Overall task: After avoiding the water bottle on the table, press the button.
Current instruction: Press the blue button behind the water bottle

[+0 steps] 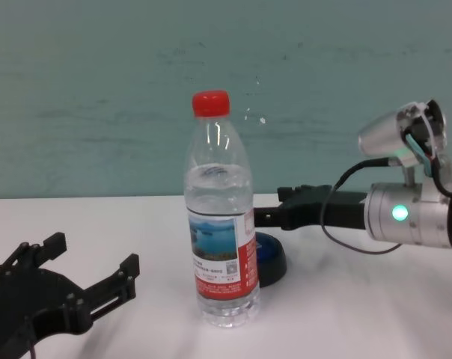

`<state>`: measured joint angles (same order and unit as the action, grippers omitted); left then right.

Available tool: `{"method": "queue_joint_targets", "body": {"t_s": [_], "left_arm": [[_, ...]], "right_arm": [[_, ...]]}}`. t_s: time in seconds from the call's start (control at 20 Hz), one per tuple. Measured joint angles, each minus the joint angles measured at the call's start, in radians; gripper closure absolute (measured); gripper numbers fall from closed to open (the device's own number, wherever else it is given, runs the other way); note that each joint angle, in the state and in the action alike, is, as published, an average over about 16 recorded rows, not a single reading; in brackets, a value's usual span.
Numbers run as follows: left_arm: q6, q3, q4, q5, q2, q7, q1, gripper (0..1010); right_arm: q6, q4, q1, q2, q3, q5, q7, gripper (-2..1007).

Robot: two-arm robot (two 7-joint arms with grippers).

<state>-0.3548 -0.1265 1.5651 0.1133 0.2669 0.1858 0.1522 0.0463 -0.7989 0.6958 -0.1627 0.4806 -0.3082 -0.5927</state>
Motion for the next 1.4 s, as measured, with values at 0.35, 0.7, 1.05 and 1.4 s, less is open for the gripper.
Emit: {"method": "queue_joint_targets", "body": {"t_s": [0.35, 0.7, 1.05, 1.4], "left_arm": [[0.0, 0.0, 0.0, 0.0, 0.0, 0.0, 0.0, 10], [0.0, 0.0, 0.0, 0.0, 0.0, 0.0, 0.0, 10], [0.0, 0.0, 0.0, 0.0, 0.0, 0.0, 0.0, 10], [0.0, 0.0, 0.0, 0.0, 0.0, 0.0, 0.0, 10]], "right_arm": [[0.012, 0.044, 0.013, 0.014, 0.0, 0.007, -0.009, 1], [0.024, 0.095, 0.023, 0.026, -0.007, 0.014, -0.018, 1], [0.031, 0.126, 0.028, 0.034, -0.016, 0.019, -0.023, 1], [0.024, 0.083, 0.011, 0.026, -0.023, 0.025, -0.016, 1]]}}
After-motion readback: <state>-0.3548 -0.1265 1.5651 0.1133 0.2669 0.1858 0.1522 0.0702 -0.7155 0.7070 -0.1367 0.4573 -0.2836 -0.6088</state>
